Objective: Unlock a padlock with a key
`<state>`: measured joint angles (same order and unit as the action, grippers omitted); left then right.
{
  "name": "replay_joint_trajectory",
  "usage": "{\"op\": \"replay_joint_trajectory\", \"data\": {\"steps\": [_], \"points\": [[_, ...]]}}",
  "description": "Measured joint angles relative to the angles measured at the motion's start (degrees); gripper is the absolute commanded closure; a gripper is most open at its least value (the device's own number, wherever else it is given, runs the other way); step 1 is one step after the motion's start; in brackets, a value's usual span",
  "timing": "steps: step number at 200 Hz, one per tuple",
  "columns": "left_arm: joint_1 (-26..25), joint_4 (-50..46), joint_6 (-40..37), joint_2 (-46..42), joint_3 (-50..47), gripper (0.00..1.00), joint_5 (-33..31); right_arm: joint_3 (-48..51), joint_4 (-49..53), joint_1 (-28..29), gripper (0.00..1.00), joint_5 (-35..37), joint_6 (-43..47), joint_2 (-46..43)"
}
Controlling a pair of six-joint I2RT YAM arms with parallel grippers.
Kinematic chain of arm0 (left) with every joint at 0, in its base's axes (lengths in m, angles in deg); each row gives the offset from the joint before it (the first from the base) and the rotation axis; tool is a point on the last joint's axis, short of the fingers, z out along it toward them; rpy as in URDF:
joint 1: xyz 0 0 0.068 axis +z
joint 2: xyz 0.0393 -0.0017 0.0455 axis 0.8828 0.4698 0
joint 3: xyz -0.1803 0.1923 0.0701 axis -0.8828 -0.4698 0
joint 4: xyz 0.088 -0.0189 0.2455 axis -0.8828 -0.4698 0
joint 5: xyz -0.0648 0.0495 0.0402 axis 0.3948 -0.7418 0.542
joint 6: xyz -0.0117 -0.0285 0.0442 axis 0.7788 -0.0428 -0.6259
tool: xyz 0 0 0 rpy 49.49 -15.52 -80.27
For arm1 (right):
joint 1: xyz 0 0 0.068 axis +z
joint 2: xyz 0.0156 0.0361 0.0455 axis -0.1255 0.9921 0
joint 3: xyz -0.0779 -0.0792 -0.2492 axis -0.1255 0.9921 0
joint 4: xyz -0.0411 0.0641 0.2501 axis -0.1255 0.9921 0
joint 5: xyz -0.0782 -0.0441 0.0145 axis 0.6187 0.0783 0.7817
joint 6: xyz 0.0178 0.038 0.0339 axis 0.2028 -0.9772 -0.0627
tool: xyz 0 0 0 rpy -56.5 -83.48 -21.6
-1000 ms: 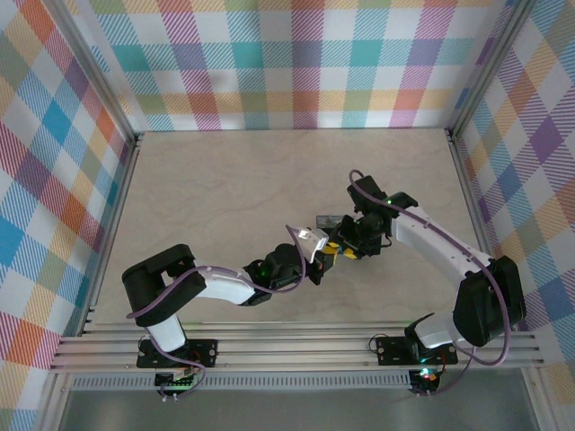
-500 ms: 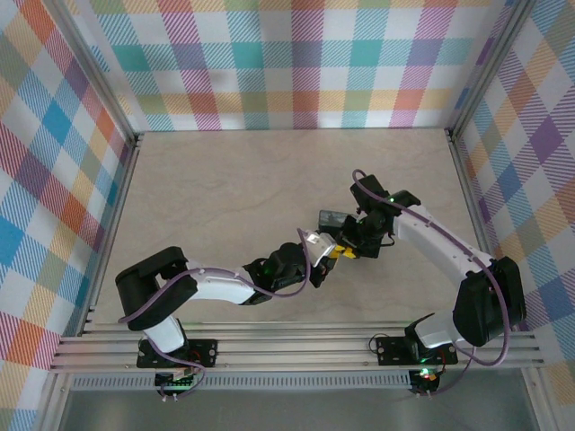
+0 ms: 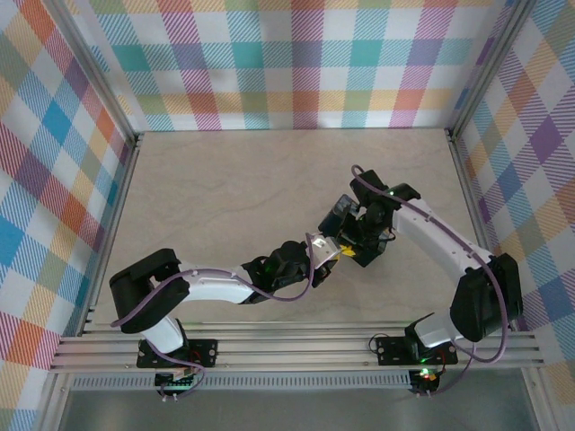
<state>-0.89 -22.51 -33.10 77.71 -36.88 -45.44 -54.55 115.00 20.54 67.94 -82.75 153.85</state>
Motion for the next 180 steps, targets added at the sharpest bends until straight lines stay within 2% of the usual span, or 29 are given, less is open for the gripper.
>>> {"op": "replay_joint_trajectory", "data": {"steps": [19,33,80,117,150,180], "points": [[0.0,-0.2,-0.37,-0.04,0.0,1.0,0.02,-1.27,1.4,-0.04,0.8,-0.22,1.44,1.25],[0.0,-0.44,-0.37,-0.31,0.0,1.0,-0.11,-1.95,2.21,-0.04,0.73,-0.26,2.73,1.95],[0.0,-0.81,1.25,-0.42,0.0,1.0,0.2,-2.1,3.34,-0.04,0.68,-0.22,5.81,2.05],[0.0,-0.87,2.71,-0.39,-0.02,1.0,0.31,-1.92,3.26,-0.04,0.7,0.02,7.06,2.25],[0.0,-1.27,3.72,-0.31,-0.02,1.0,0.55,-1.44,3.02,-0.04,0.6,0.57,7.91,2.54],[0.0,-1.49,3.85,-0.26,-0.04,1.0,0.52,-1.42,3.17,-0.04,0.57,1.53,8.72,2.95]]}}
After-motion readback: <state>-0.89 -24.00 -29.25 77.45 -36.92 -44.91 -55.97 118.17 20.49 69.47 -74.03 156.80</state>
